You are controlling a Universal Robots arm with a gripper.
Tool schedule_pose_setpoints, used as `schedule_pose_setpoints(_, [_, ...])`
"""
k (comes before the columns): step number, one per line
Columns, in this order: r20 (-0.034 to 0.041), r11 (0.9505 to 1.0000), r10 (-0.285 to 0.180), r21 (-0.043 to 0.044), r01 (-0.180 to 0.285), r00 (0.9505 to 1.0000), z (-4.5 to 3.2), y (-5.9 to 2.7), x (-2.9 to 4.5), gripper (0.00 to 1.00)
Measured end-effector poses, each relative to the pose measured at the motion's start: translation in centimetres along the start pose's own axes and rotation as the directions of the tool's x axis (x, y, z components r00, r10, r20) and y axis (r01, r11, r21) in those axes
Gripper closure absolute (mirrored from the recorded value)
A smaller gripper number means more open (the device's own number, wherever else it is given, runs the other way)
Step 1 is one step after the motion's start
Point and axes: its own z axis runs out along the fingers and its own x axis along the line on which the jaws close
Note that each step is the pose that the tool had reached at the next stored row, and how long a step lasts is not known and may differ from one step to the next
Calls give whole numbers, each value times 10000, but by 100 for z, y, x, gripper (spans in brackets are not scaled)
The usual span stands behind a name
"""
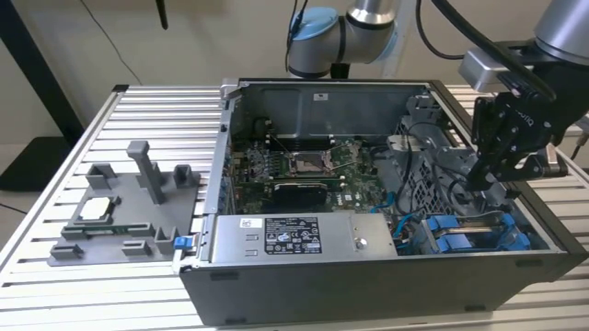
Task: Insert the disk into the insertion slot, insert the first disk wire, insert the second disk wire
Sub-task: 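Insert the first disk wire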
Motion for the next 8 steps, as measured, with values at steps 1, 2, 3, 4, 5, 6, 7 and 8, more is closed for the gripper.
schedule_pose_setpoints(1, [-1, 10000, 1, -23, -1, 10000, 8, -13, 6, 100])
schedule_pose_setpoints(2, [-2, 10000, 1, -47, -1, 10000, 17, -26, 11, 100])
schedule_pose_setpoints(3, [-2, 10000, 2, -66, -2, 10000, 24, -39, 16, 100])
schedule_pose_setpoints(4, [-2, 10000, 3, -85, -3, 10000, 33, -53, 22, 100])
schedule_pose_setpoints(5, [-4, 9999, 3, -101, -3, 10000, 41, -66, 28, 100])
schedule_pose_setpoints(6, [-4, 9999, 4, -115, -4, 10000, 49, -78, 32, 100])
schedule_pose_setpoints(7, [-4, 9999, 4, -128, -4, 10000, 57, -88, 36, 100])
schedule_pose_setpoints(8, [-4, 9999, 5, -143, -5, 10000, 64, -99, 40, 100])
